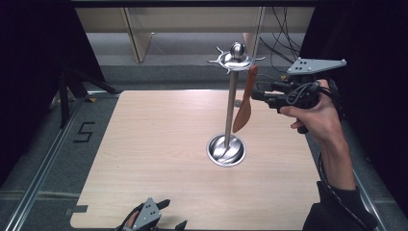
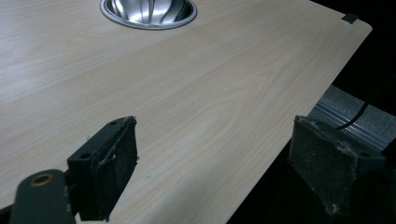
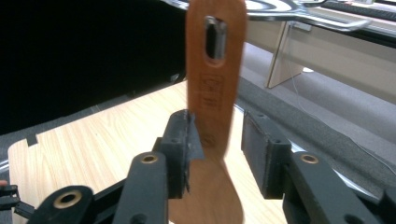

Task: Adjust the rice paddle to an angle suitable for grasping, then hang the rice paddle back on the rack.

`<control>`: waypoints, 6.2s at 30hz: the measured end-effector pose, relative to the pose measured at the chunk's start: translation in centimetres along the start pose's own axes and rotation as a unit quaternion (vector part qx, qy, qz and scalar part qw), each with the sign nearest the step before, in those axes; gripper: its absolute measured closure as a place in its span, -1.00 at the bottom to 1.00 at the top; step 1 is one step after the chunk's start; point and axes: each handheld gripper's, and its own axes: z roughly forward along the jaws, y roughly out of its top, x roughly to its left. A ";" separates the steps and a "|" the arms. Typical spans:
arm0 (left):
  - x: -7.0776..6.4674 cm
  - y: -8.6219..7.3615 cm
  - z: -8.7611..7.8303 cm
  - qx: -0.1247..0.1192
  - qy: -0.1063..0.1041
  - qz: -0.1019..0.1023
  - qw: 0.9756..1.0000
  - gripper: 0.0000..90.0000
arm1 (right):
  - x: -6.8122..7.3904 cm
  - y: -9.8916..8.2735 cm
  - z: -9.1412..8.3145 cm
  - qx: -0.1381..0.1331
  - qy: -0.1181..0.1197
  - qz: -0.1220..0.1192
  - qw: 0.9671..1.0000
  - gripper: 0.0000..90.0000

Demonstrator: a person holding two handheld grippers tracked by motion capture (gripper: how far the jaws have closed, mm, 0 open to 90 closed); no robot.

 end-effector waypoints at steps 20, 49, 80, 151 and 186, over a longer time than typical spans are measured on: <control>-0.2 -0.1 0.2 -0.004 0.005 -0.018 1.000 -0.67 | -0.2 -3.7 -1.8 -0.012 -0.003 0.009 1.000 0.17; -0.2 -0.2 0.2 -0.010 0.006 -0.024 1.000 -0.67 | 0.7 -8.6 -1.0 -0.024 0.009 0.036 0.999 0.01; -0.2 0.0 0.1 -0.010 -0.001 -0.024 1.000 -0.67 | 0.9 -12.7 1.1 0.047 0.009 0.033 0.998 -0.10; -0.4 -0.2 -0.2 -0.012 0.005 -0.021 1.000 -0.67 | 3.7 -20.1 3.8 0.140 0.048 0.091 0.985 -0.34; -0.4 -0.2 -0.2 -0.007 0.009 -0.015 1.000 -0.67 | 7.3 -23.9 1.7 0.147 0.056 0.093 0.983 -0.41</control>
